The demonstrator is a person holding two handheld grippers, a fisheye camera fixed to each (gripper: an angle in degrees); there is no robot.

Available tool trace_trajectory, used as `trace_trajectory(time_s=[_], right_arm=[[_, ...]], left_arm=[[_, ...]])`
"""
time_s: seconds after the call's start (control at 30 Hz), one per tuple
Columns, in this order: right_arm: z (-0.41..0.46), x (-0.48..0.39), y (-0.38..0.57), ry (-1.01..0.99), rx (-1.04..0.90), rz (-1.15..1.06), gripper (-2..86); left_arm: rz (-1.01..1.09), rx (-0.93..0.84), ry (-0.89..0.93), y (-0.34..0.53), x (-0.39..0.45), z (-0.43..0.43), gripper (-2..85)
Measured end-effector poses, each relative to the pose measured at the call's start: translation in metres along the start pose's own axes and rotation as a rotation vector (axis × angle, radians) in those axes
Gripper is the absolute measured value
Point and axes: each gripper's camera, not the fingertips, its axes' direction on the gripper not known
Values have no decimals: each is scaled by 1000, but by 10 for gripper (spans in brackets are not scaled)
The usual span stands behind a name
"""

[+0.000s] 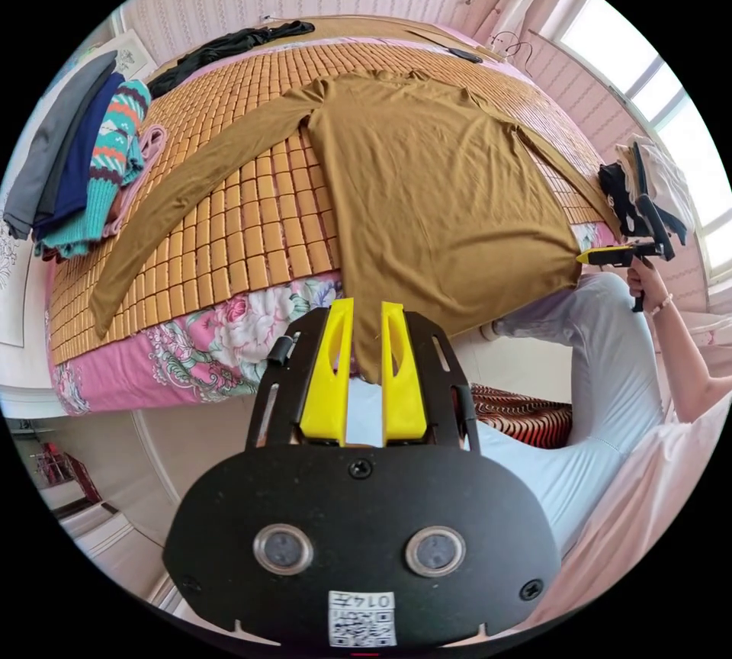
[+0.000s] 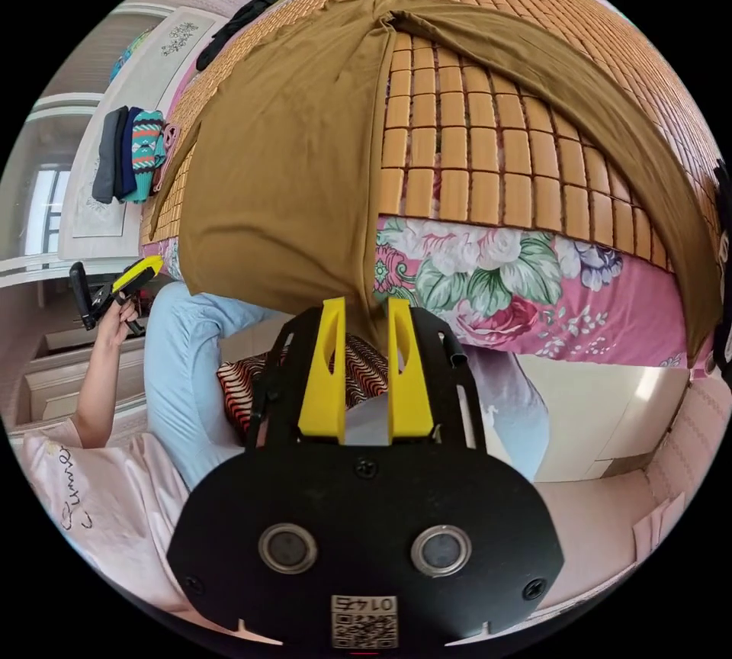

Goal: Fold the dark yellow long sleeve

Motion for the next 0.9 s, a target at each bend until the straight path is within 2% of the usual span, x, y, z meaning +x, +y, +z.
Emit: trace_trajectory(time_s=[0.2, 0.47, 0.57, 0.63, 0.73, 0.83, 0.9], right_arm=[[-13, -12, 20, 93, -84, -81, 13], [-28, -17, 43, 181, -103, -68, 37], [-52, -14, 68, 145, -31, -44, 59], [-67, -3, 96, 68, 7, -7, 66], [-86, 6, 134, 10, 100, 10, 42], [-100, 16, 161, 51, 158, 63, 14], [-104, 25, 173, 12, 189, 82, 9]], left_arm=[[-18, 22, -61, 1, 24, 24, 53], [222, -145, -177, -4, 75, 70, 49], [184, -52, -137, 2, 82, 55, 48], [123, 44, -45, 13, 84, 39, 51], [79, 148, 14, 30, 92, 25, 59], [76, 281, 17, 45, 107, 15, 61], [102, 307, -6, 46, 118, 15, 61]])
